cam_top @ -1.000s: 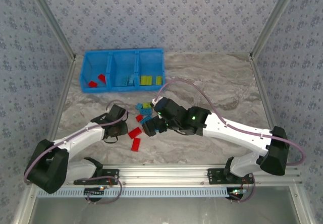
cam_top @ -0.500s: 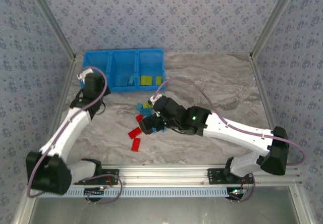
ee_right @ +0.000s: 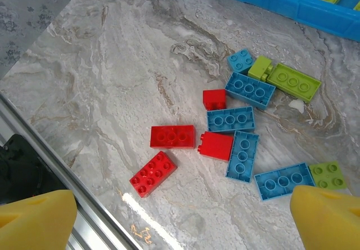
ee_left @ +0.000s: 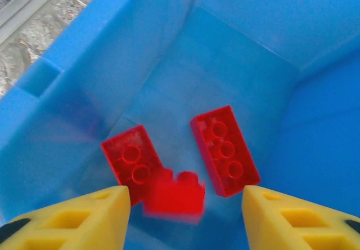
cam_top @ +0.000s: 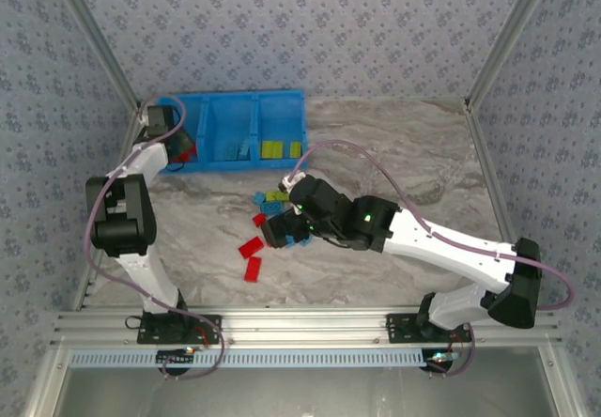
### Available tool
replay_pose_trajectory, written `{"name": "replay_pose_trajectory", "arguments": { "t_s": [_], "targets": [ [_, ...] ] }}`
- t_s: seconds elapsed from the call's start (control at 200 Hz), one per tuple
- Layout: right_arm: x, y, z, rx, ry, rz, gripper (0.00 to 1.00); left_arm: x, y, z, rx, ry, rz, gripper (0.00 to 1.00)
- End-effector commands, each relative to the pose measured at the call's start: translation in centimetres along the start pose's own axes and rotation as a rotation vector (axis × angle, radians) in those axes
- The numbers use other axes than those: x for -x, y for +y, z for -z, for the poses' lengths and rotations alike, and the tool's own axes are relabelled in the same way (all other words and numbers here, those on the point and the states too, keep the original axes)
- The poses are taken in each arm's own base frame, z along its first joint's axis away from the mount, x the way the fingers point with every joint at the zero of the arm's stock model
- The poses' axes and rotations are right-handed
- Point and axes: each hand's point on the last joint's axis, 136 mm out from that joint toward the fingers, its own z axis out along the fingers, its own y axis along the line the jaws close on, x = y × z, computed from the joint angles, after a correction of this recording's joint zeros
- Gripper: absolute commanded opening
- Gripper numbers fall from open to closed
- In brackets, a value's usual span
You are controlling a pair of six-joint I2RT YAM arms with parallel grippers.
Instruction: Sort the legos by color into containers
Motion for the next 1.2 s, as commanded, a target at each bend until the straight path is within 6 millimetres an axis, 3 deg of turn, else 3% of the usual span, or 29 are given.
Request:
{"name": "replay_pose_trajectory", "arguments": {
  "t_s": [0.0,0.115,0.22,0.325,0.34,0.39,0.49,0.59,0.725,0.815,0.909,1.014,1.034,1.194],
  "targets": [
    [-0.2,-1.1,0.5,-0.033,0.000,-0.016,1.00,2.7,-1.9,4.6,-0.104,-0.075,0.031,0.58],
    [0.1,-1.9,0.1,-0.068,-0.021,-0.043,1.00,2.5,-3.0,9.4,-0.188,-0.095,0.077,0.59],
    [0.0,-4.4,-0.5,-0.175,-0.045,-0.110,1.00,0.8,-5.9,15.7,-0.315,-0.124,0.037,0.60],
    [-0.2,-6.7,-1.5,-0.228,-0.045,-0.189,1.00,-2.7,-9.5,22.6,-0.463,-0.152,-0.113,0.65],
    [-1.4,-7.3,-2.2,-0.242,-0.018,-0.189,1.00,-3.3,-9.9,23.5,-0.481,-0.154,-0.139,0.66],
    [-1.9,-7.9,-2.9,-0.249,-0.003,-0.202,1.00,-5.5,-10.8,26.2,-0.539,-0.152,-0.221,0.67],
    [-2.8,-8.9,-4.3,-0.273,0.025,-0.244,1.00,-10.0,-11.3,30.2,-0.642,-0.108,-0.376,0.73],
    [-4.2,-10.1,-5.5,-0.312,0.062,-0.286,1.00,-14.3,-10.1,32.9,-0.715,-0.015,-0.569,0.77],
    [-7.2,-13.6,-6.1,-0.504,0.139,-0.440,1.00,-19.5,-7.7,35.4,-0.806,0.145,-0.800,0.83],
    [-9.2,-14.0,-7.3,-0.546,0.193,-0.577,0.98,-22.1,-6.5,36.5,-0.878,0.220,-0.898,0.89],
    [-10.8,-13.3,-9.1,-0.561,0.221,-0.653,0.96,-23.3,-5.8,35.8,-0.889,0.213,-0.951,0.92],
    [-12.3,-13.9,-9.9,-0.653,0.257,-0.693,0.93,-24.2,-5.5,34.6,-0.871,0.221,-0.956,0.97],
    [-11.4,-13.5,-10.2,-0.641,0.244,-0.702,0.92,-24.4,-5.4,34.4,-0.867,0.227,-0.957,0.97],
    [-11.4,-12.8,-12.4,-0.600,0.254,-0.719,0.83,-25.3,-5.6,33.9,-0.872,0.281,-0.961,0.99]
  ]
}}
